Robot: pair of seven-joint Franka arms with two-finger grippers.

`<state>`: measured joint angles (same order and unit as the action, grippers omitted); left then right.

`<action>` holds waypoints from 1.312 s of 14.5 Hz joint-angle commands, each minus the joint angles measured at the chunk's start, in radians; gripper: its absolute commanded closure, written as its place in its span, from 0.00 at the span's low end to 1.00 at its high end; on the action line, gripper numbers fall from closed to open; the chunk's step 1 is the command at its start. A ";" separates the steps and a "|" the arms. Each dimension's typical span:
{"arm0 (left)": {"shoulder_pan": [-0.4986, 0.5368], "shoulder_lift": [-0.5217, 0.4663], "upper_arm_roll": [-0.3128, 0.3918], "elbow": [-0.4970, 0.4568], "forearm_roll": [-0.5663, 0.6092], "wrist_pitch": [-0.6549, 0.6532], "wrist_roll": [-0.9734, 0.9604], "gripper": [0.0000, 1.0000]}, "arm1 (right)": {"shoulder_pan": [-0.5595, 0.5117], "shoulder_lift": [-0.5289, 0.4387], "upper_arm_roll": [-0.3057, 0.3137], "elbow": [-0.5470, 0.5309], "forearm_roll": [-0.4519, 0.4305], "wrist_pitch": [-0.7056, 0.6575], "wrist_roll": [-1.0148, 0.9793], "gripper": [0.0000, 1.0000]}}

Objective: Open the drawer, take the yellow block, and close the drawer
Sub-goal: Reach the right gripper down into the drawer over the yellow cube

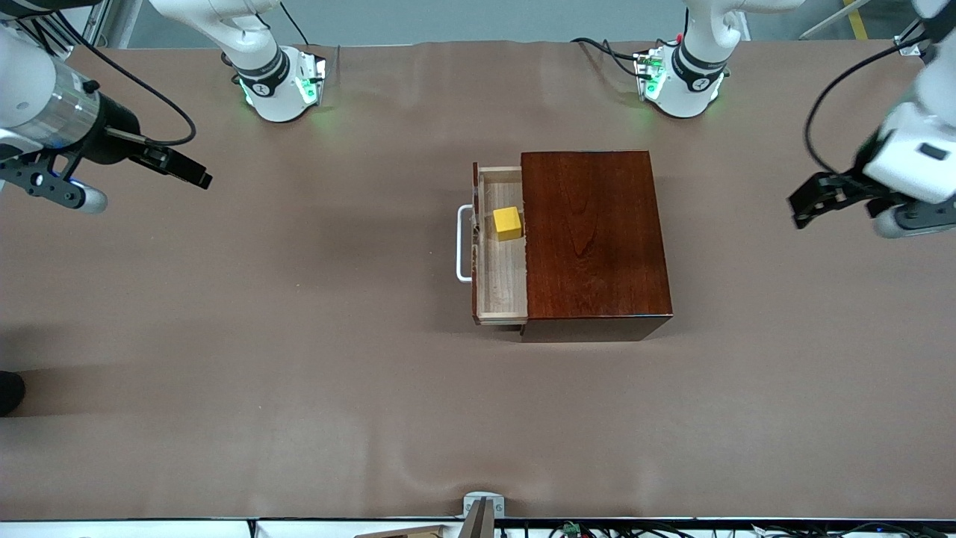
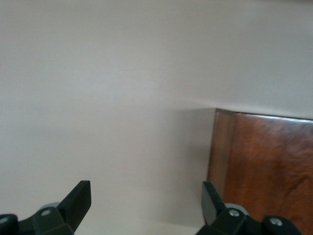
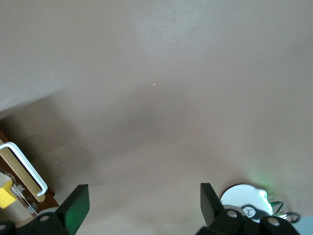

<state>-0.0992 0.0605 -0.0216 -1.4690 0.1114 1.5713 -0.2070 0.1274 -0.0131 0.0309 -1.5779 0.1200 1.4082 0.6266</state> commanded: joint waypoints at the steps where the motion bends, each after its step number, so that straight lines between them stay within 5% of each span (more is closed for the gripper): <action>1: 0.035 -0.041 -0.009 -0.036 -0.021 -0.002 0.057 0.00 | 0.052 0.019 -0.005 0.013 0.015 -0.006 0.141 0.00; 11: 0.035 -0.053 -0.011 -0.033 -0.032 -0.033 0.070 0.00 | 0.136 0.071 -0.005 0.015 0.067 0.029 0.398 0.00; 19: 0.036 -0.050 -0.009 -0.028 -0.081 -0.033 0.070 0.00 | 0.308 0.162 -0.005 0.015 0.076 0.251 0.783 0.00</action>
<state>-0.0692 0.0358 -0.0298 -1.4788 0.0729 1.5424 -0.1604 0.3914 0.1247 0.0336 -1.5787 0.1824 1.6244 1.3129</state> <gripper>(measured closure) 0.000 0.000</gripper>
